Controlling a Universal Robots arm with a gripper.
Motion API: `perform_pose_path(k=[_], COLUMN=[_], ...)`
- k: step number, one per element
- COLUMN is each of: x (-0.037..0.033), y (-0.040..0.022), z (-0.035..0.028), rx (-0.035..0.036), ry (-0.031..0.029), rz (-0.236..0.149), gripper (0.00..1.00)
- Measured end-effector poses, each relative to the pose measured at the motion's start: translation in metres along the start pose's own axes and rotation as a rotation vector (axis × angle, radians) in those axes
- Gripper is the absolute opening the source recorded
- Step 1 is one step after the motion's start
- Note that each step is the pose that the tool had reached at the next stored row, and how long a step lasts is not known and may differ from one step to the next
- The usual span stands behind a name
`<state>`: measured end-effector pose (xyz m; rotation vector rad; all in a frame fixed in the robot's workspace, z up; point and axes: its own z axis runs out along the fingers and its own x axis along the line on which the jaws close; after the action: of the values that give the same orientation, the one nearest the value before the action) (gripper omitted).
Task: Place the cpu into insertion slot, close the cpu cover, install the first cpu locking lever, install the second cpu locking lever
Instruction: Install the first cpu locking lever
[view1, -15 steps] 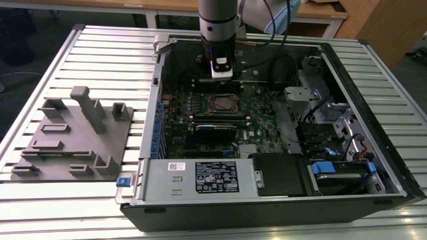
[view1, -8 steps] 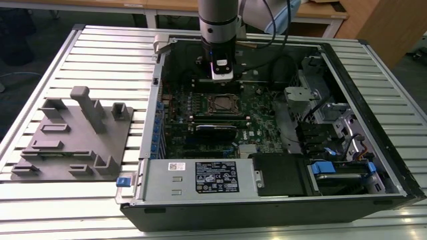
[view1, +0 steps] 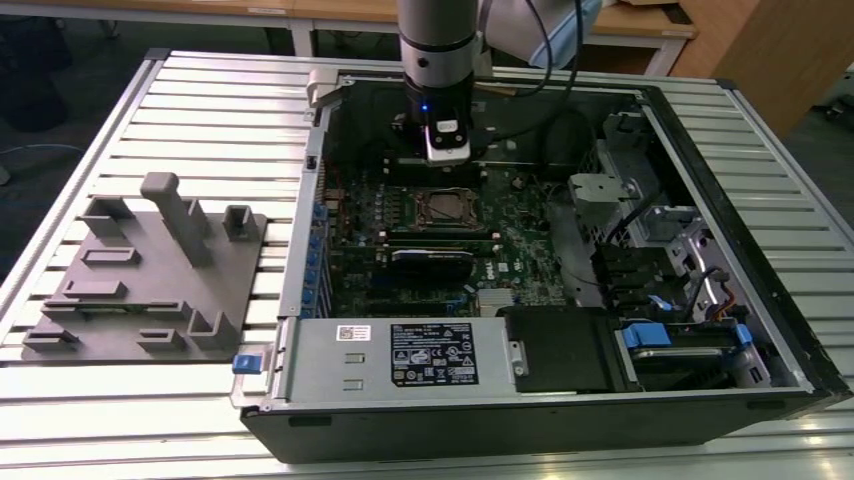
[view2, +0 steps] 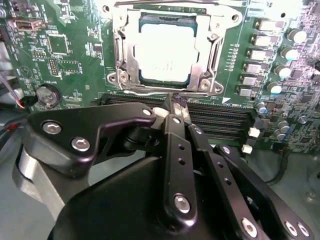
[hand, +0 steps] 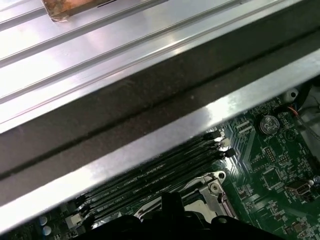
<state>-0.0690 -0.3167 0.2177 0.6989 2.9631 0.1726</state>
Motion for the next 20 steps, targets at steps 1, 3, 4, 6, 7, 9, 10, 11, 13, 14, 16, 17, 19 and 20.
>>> perform_pose_path(k=[1,3,4,6,7,9,10,11,13,14,16,17,19,20], x=[-0.0002,-0.0004,-0.0005,-0.0007,-0.0007,-0.0009,-0.0009,-0.0010,-0.0011,-0.0012,-0.0013,-0.0014,-0.0014,-0.0014], y=[0.0001,0.0002,0.0003,0.0003,0.0004,0.0004,0.0004,0.0004,0.0004,0.0005,0.0005,0.0005,0.0005,0.0004], z=[0.0001,0.0002,0.0003,0.0004,0.0005,0.0006,0.0007,0.0007,0.0010,0.0012,0.0016,0.0018,0.0021,0.0022], rx=[-0.0005,-0.0018,-0.0023,-0.0034,-0.0040,-0.0050,-0.0056,-0.0062,-0.0058,-0.0052,-0.0024,0.0007,0.0132,0.0240], ry=[0.0010,0.0032,0.0044,0.0068,0.0080,0.0102,0.0112,0.0123,0.0139,0.0145,0.0152,0.0148,0.0108,0.0069], rz=[-0.008,-0.025,-0.034,-0.052,-0.061,-0.077,-0.085,-0.094,-0.111,-0.119,-0.137,-0.145,-0.159,-0.163], gripper=[0.10,0.10,0.10,0.10,0.10,0.10,0.10,0.10,0.10,0.10,0.10,0.10,0.10,0.10])
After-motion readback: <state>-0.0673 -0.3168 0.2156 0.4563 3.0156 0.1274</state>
